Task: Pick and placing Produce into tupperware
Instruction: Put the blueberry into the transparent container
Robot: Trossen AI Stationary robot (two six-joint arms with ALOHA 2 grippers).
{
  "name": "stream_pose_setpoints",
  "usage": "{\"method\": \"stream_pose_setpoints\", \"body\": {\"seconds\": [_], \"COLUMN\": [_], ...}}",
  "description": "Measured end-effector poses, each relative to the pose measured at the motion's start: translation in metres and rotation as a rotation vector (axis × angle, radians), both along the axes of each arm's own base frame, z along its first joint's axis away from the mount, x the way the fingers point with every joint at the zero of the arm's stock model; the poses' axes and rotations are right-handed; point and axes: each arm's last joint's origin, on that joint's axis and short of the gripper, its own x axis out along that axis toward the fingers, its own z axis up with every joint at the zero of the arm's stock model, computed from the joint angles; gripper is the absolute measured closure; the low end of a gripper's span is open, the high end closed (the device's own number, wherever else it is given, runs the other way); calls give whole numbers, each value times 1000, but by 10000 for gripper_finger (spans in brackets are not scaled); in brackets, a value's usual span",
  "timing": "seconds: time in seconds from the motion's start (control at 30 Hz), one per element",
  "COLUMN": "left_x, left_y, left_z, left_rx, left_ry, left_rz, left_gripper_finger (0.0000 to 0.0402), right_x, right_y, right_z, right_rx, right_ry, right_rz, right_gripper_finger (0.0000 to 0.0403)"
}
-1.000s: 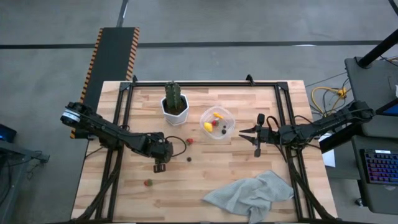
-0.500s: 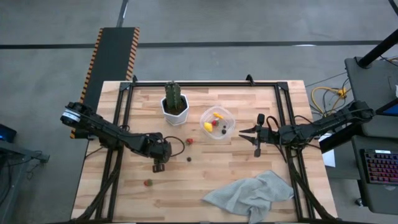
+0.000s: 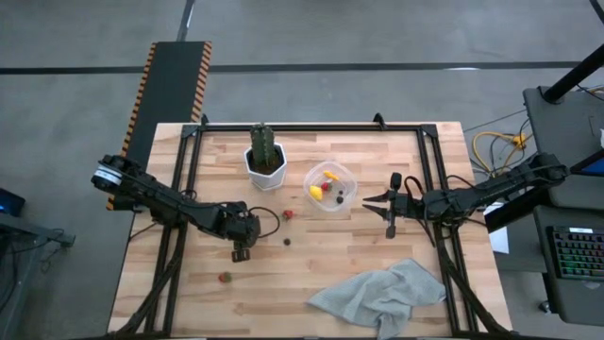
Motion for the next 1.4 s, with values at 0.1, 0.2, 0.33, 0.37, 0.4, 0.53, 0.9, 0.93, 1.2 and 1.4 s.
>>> {"method": "stream_pose_setpoints", "body": {"seconds": [0.1, 0.2, 0.33, 0.37, 0.4, 0.53, 0.9, 0.93, 1.2, 1.4], "left_x": [0, 0, 0, 0, 0, 0, 1, 1, 3, 12], "left_y": [0, 0, 0, 0, 0, -1, -1, -1, -1, -3], "left_z": [0, 0, 0, 0, 0, 0, 1, 1, 3, 14], "left_rx": [0, -1, -7, -8, -10, -13, -12, -12, 1, 26], "left_ry": [0, 0, 0, -1, -1, -1, 1, 0, -9, -60], "left_rz": [0, 0, -3, -3, -4, -5, -6, -6, -1, -20], "left_gripper_finger": [267, 272, 299, 308, 318, 357, 379, 379, 379, 379], "right_x": [0, 0, 0, 0, 0, 0, 0, 0, 0, 0], "right_y": [0, 0, 0, 0, 0, 0, 0, 0, 0, 0], "right_z": [0, 0, 0, 0, 0, 0, 0, 0, 0, 0], "right_rx": [0, 0, 0, 0, 0, 0, 0, 0, 0, 0], "right_ry": [0, 0, 0, 0, 0, 0, 0, 0, -1, -1], "right_rz": [0, 0, 0, 0, 0, 0, 0, 0, 0, 0], "right_gripper_finger": [339, 339, 339, 339, 339, 339, 339, 339, 339, 339]}}
